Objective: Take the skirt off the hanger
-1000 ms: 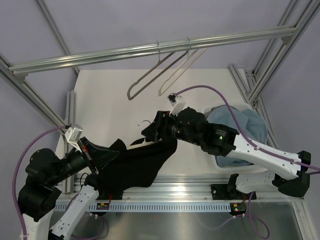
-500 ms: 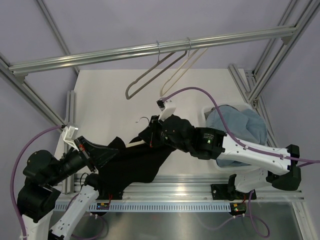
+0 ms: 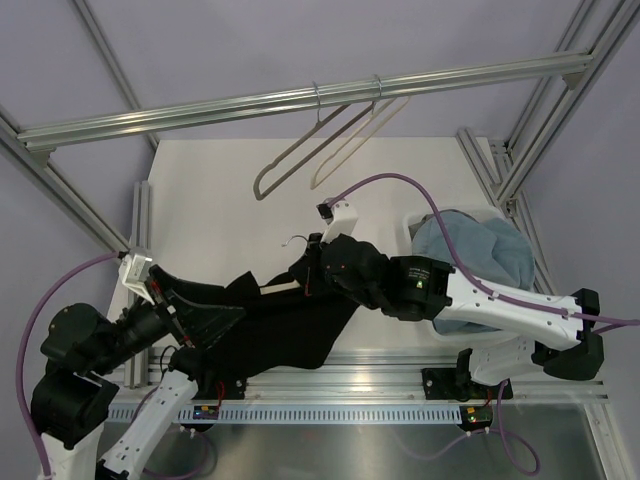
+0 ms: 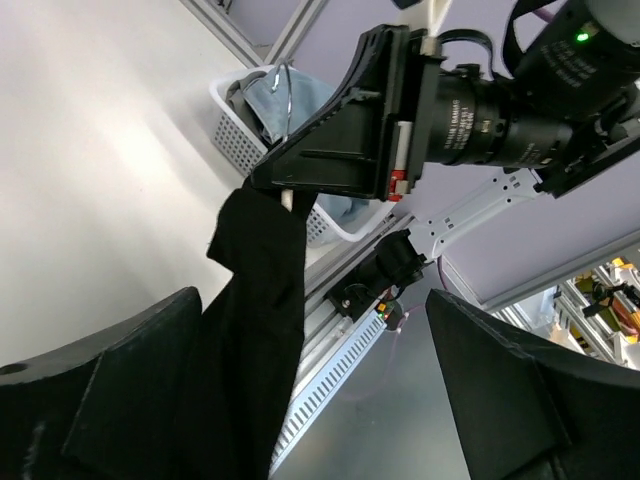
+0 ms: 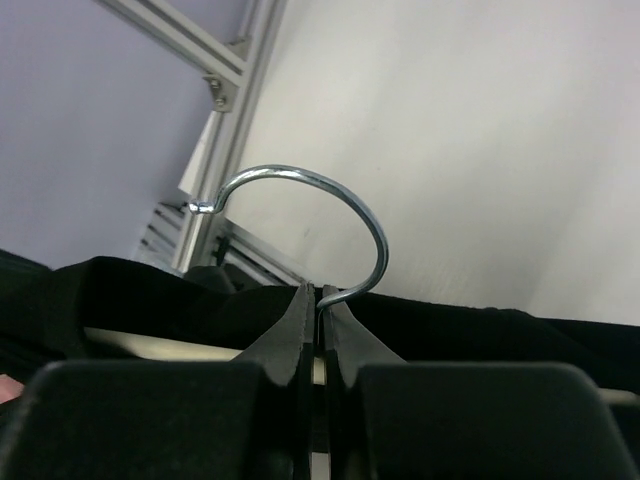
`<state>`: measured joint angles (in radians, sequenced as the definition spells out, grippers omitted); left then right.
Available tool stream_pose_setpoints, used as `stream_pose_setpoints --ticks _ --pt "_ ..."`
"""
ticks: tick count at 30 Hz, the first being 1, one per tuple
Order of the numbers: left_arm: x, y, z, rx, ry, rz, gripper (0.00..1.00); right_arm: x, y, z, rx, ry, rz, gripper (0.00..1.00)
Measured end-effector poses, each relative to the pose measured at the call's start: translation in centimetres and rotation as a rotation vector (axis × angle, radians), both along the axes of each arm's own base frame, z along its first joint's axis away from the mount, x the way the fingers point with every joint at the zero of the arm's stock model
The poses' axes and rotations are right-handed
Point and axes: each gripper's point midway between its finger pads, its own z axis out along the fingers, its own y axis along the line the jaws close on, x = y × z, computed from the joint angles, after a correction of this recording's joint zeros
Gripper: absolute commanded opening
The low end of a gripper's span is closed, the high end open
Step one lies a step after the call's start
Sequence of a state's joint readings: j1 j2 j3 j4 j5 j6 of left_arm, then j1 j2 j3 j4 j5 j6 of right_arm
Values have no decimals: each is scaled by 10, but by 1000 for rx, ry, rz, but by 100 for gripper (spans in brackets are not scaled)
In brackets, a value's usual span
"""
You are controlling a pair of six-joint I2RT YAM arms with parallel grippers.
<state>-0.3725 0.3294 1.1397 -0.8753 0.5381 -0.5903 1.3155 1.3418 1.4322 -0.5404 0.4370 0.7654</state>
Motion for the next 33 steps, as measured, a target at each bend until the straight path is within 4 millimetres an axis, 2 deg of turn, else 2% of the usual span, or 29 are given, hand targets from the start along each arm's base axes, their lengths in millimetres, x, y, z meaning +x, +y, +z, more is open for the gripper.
stream_pose_setpoints --ticks 3,7,12,17,23,29,33 --pt "-3 2 2 11 -19 -1 99 3 -12 -8 -53 -4 -29 0" --pt "-5 2 -1 26 -31 -9 99 3 -29 -7 -86 -10 -52 0" --pt "-8 3 -12 43 -34 -19 99 3 -39 9 -72 -21 -67 0" --pt "-6 3 -32 77 -4 -24 99 1 -47 29 -31 -30 -67 0" --pt "-5 1 -49 98 28 -36 99 -2 -59 41 -7 -36 -69 0" --pt "-5 3 -50 118 2 -35 99 -3 -61 45 0 -36 -67 0" --pt "-7 6 -42 128 -44 -33 99 -4 -61 46 5 -34 -61 0"
